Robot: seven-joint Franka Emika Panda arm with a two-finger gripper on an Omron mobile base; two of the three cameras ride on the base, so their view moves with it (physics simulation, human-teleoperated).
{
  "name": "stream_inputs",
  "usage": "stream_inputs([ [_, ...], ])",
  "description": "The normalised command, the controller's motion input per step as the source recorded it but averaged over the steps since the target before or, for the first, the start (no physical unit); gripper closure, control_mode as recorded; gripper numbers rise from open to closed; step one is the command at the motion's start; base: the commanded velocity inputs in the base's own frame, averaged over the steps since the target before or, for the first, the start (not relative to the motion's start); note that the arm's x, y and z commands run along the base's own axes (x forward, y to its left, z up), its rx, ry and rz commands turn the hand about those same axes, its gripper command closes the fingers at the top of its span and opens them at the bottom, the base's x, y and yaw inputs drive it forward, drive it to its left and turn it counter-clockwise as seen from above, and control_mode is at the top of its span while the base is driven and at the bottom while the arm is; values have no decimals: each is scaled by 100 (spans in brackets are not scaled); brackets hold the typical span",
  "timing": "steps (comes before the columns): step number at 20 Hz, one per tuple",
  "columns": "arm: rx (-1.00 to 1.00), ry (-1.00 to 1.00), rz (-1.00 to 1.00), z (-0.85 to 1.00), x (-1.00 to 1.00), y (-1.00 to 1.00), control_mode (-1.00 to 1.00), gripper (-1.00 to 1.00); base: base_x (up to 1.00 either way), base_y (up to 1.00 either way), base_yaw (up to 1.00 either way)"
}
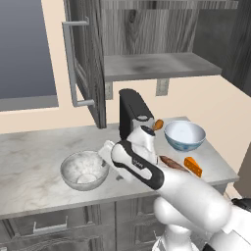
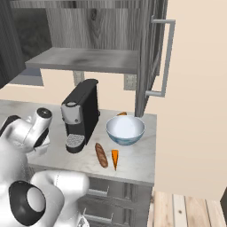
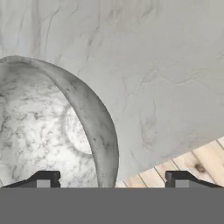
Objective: Pick both bowls and place them on the counter. Then place the baguette in one bowl and place the cheese in the other bowl.
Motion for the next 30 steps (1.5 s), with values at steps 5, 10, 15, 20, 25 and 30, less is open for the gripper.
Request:
stream_inputs([
  [5, 0, -13, -3, 47, -46, -33, -100, -100, 0, 0, 0],
  [10, -3, -17, 0, 6, -73, -56, -100, -100, 0, 0, 0],
  [15, -5, -17, 1, 3, -69, -64, -100, -100, 0, 0, 0],
  [20, -10, -19, 6, 7, -43, -66, -100, -100, 0, 0, 0],
  [25, -8, -18, 11, -8, -17, -72, -100, -100, 0, 0, 0],
  [30, -5, -20, 15, -26, -1, -71, -100, -100, 0, 0, 0],
])
